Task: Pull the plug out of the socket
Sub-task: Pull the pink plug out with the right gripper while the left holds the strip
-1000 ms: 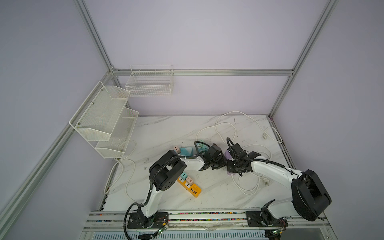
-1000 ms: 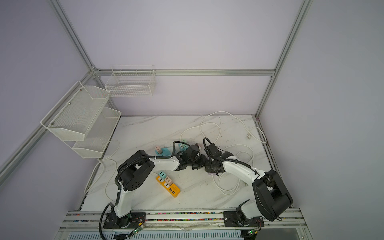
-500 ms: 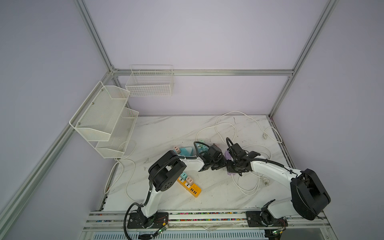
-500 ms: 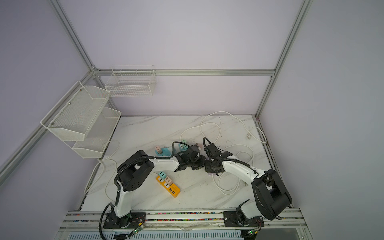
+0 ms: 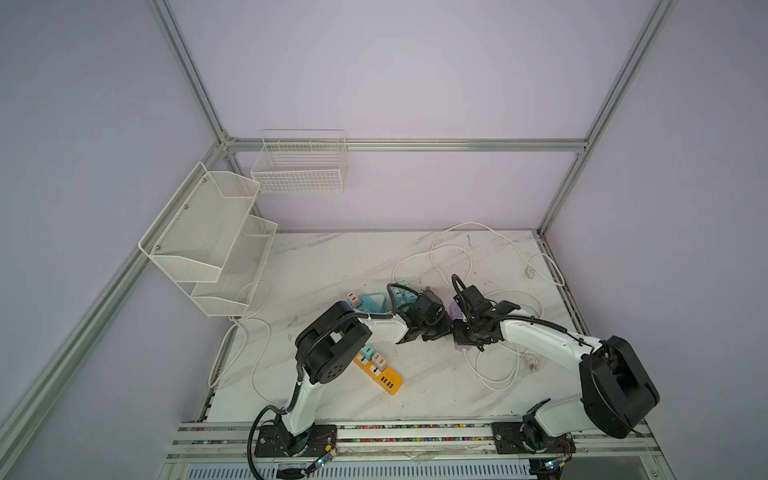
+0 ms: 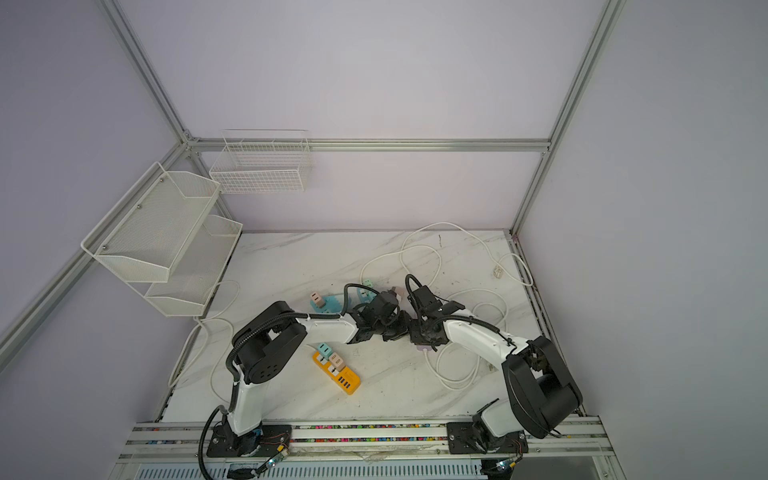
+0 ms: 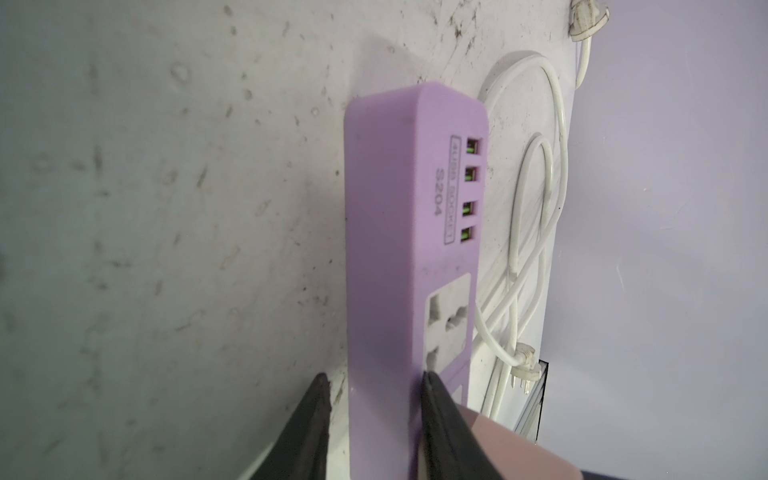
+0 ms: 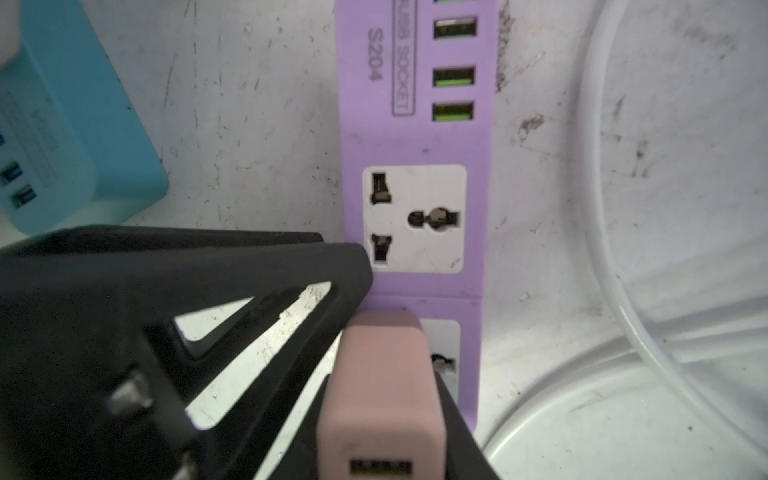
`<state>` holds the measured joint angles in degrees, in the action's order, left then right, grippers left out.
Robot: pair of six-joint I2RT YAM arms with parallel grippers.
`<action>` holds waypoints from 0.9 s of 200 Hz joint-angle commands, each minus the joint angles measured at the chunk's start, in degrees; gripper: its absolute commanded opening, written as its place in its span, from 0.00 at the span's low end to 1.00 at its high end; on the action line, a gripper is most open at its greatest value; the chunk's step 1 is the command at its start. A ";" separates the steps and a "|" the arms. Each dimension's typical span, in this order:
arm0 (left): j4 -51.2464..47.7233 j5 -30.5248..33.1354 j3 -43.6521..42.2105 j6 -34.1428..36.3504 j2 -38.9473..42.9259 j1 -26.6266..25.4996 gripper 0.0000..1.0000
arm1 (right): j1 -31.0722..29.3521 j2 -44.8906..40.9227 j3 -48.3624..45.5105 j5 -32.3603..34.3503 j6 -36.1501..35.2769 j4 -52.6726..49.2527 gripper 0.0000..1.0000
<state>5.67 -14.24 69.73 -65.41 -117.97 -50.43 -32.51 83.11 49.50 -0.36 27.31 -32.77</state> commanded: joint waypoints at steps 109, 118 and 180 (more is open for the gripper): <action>-9.36 0.81 -2.53 0.28 -2.28 -1.68 0.34 | -0.41 -0.99 2.86 1.28 0.99 -1.38 0.22; -9.53 1.04 -2.64 0.28 -2.29 -1.70 0.34 | -0.44 -1.40 3.27 1.97 0.97 -1.81 0.22; -9.93 0.27 -1.76 1.15 -3.66 -1.62 0.33 | -0.45 -3.23 3.44 2.56 1.56 -3.55 0.21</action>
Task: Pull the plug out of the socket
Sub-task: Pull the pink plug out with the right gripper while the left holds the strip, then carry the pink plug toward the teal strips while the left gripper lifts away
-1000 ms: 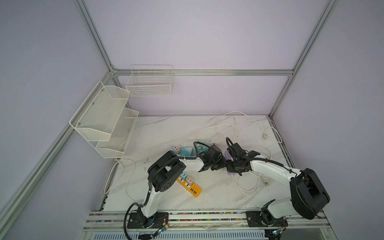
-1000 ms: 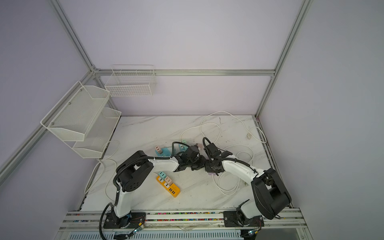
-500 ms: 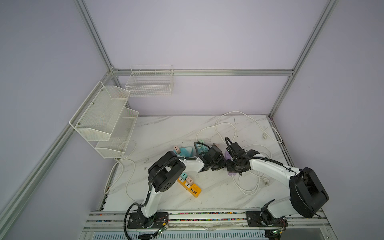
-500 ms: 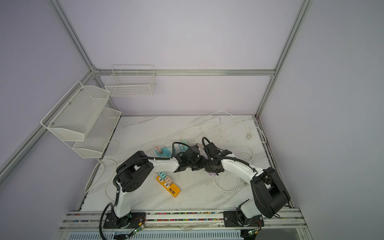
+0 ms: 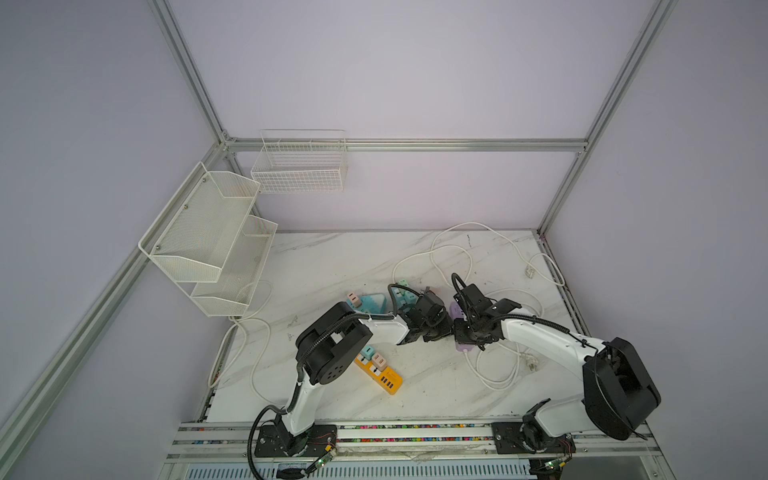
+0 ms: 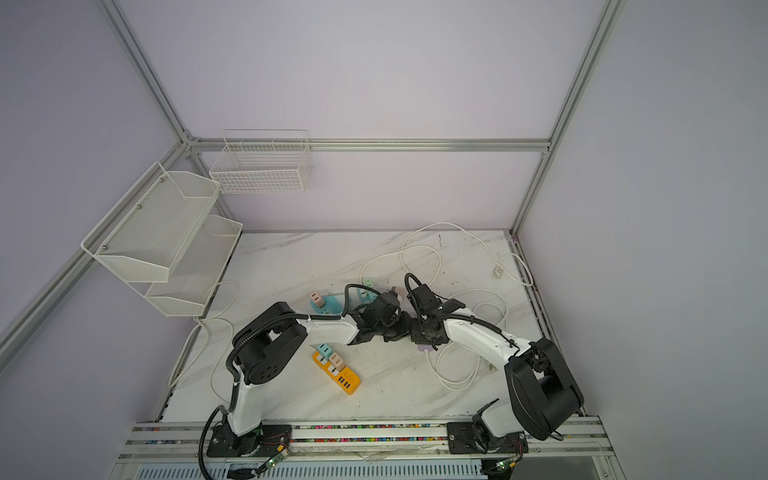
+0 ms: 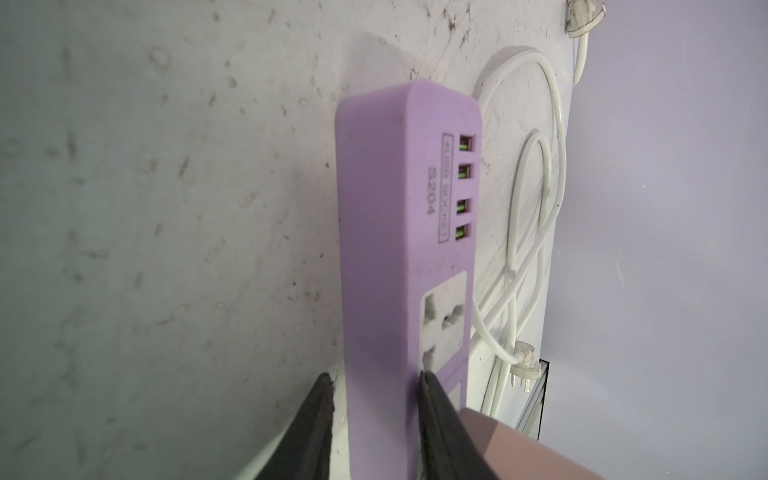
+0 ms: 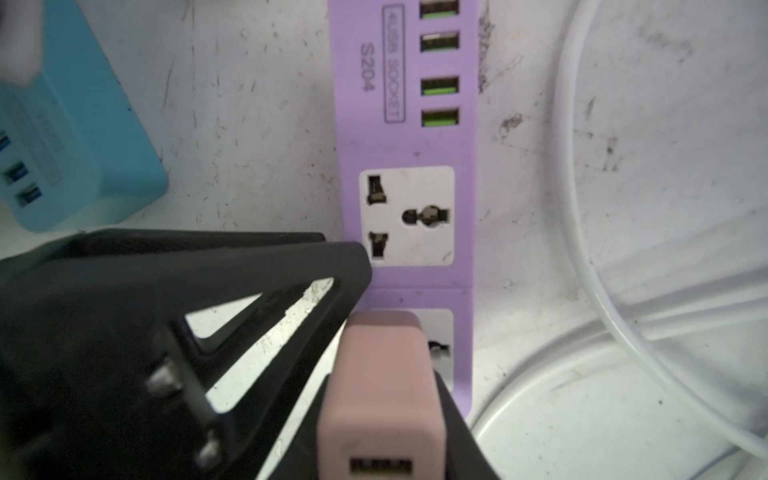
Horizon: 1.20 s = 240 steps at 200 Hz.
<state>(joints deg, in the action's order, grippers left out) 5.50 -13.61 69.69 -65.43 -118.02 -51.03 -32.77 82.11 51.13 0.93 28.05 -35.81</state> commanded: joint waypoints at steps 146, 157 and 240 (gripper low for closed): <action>-8.71 0.94 7.41 7.57 5.13 0.16 0.36 | -0.10 -14.57 8.11 2.92 2.71 -5.06 0.22; -8.97 1.81 6.80 8.12 6.94 0.31 0.36 | -0.10 -15.32 8.91 2.27 2.62 -5.05 0.22; -16.13 3.54 -4.10 10.78 24.69 3.79 0.41 | -0.10 -18.67 10.45 -3.11 3.33 -0.57 0.22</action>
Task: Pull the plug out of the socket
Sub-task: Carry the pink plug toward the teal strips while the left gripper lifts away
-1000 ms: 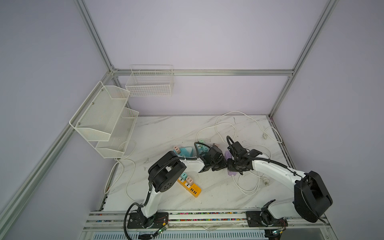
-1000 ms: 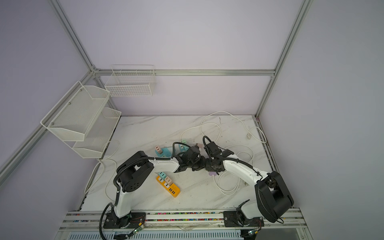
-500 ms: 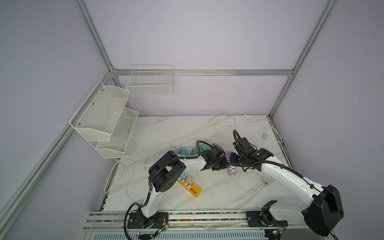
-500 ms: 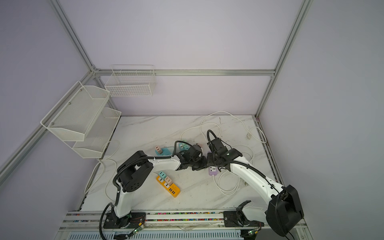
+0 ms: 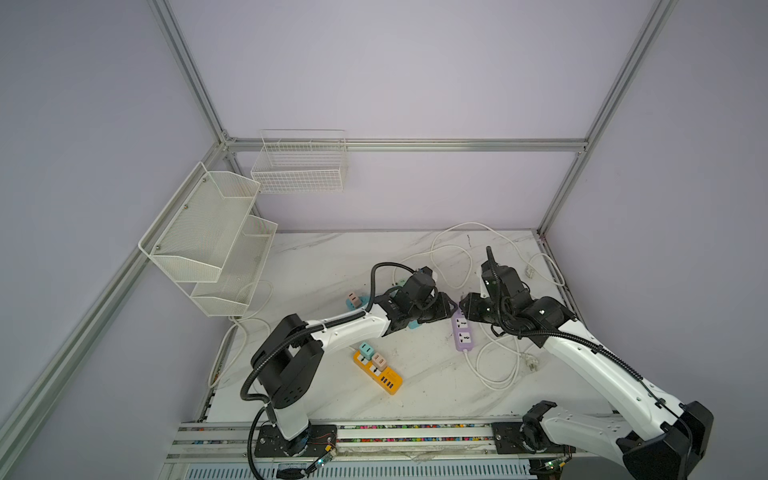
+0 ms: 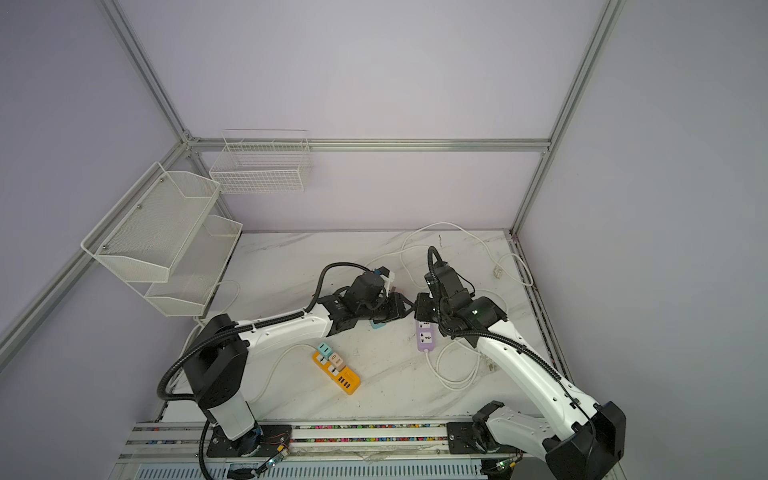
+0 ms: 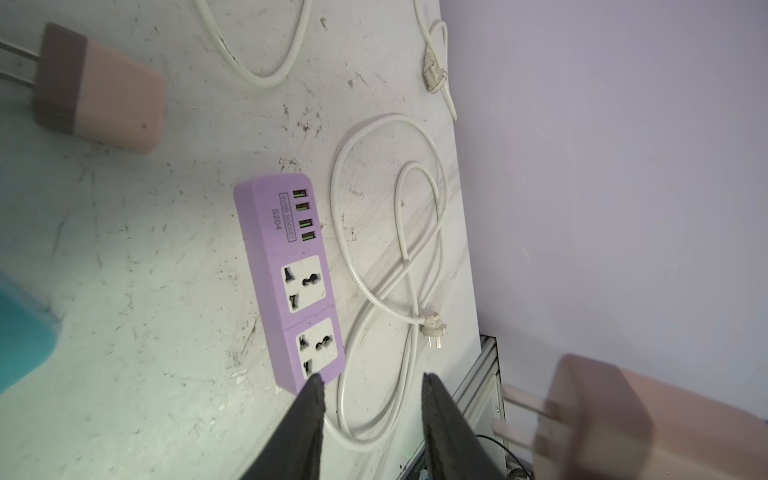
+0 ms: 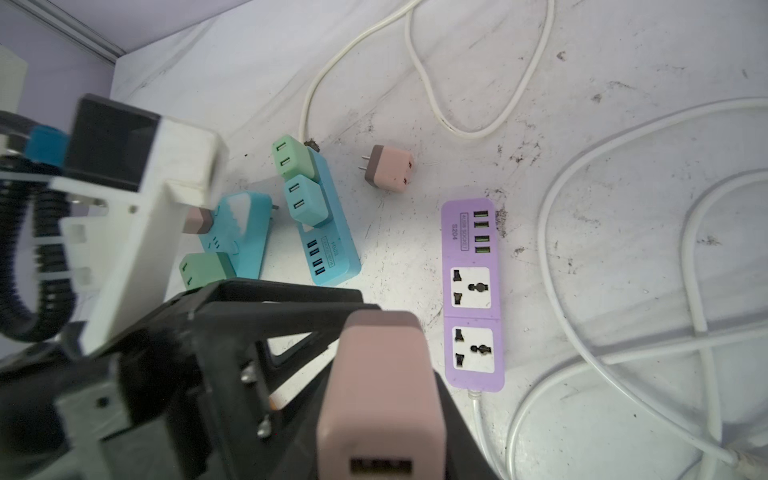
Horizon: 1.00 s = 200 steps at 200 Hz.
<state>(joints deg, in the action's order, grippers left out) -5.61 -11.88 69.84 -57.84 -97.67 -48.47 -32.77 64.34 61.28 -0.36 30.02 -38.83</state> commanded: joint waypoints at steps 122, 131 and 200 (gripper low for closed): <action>-18.95 9.02 -10.66 12.47 26.47 5.40 0.56 | -0.01 7.36 -12.77 -13.03 11.00 34.35 0.22; -19.15 9.19 -11.30 13.66 27.50 5.49 0.57 | -0.01 8.79 -13.38 -12.33 11.16 35.58 0.22; -21.41 12.33 -16.08 18.37 34.20 6.76 0.72 | 2.45 17.91 -19.90 -11.38 16.29 50.09 0.24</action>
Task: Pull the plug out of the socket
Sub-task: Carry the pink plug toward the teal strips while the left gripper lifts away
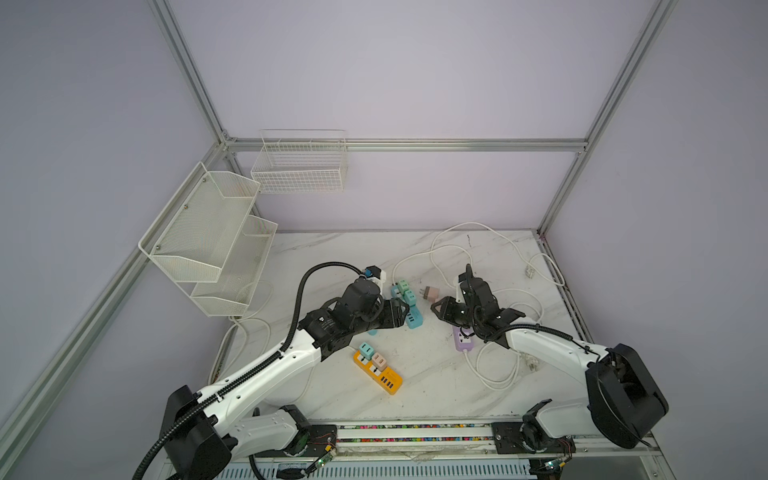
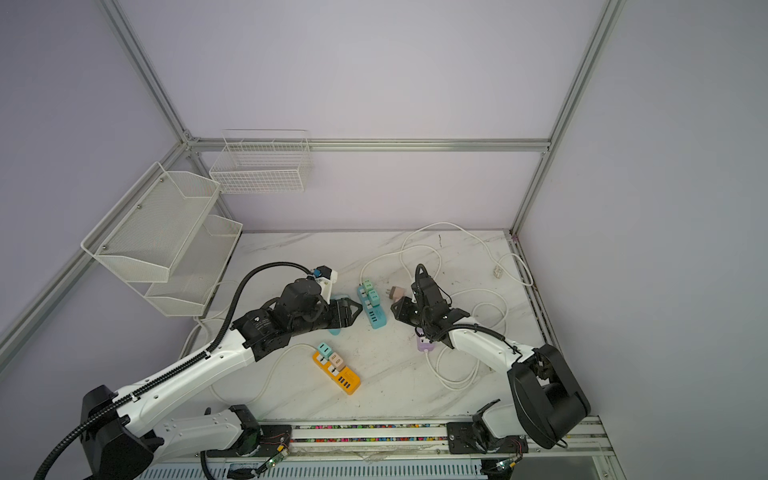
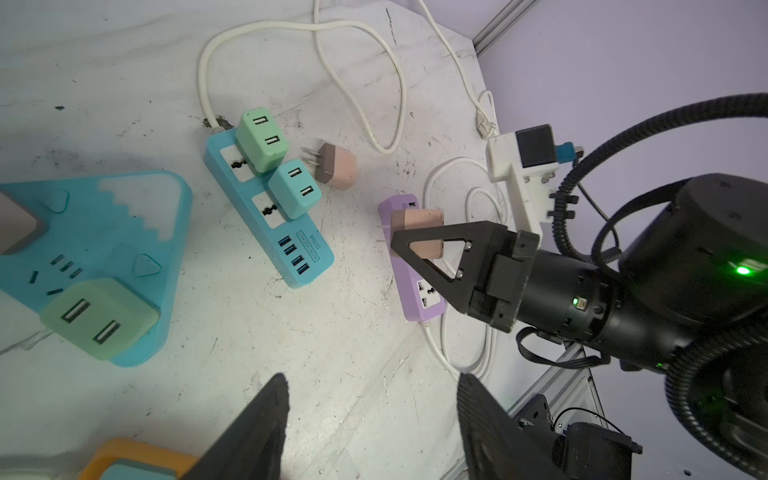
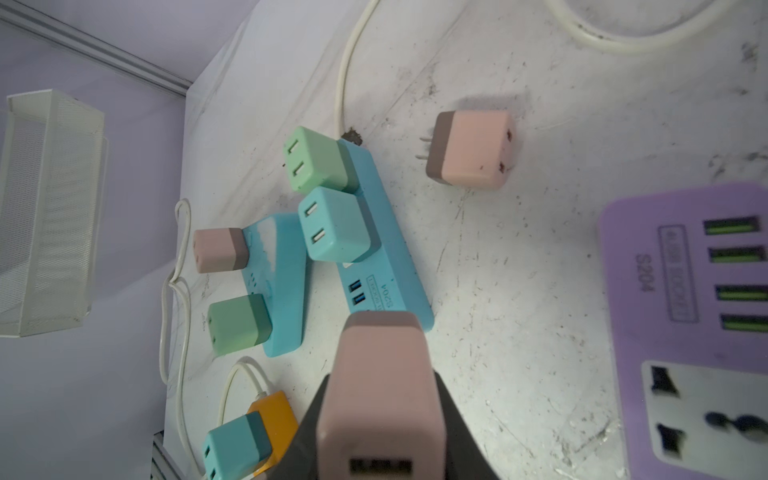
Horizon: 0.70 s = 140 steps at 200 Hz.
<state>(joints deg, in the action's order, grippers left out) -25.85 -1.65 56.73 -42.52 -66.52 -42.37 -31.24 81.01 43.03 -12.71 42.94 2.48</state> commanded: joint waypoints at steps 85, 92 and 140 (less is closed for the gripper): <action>-3.16 8.21 -6.97 3.24 10.18 1.92 1.00 | 1.47 13.66 0.38 -0.77 7.20 17.75 0.24; -3.16 8.39 -6.98 3.24 10.31 2.02 1.00 | 1.54 14.12 0.69 -0.29 7.10 17.57 0.25; -3.86 8.33 -6.72 3.36 9.92 2.69 1.00 | 1.54 18.55 3.21 -1.60 7.17 18.96 0.27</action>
<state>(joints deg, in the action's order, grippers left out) -29.74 5.65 51.64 -40.66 -57.06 -40.21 -29.89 97.45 43.83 -13.30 48.90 18.52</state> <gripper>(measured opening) 0.997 0.303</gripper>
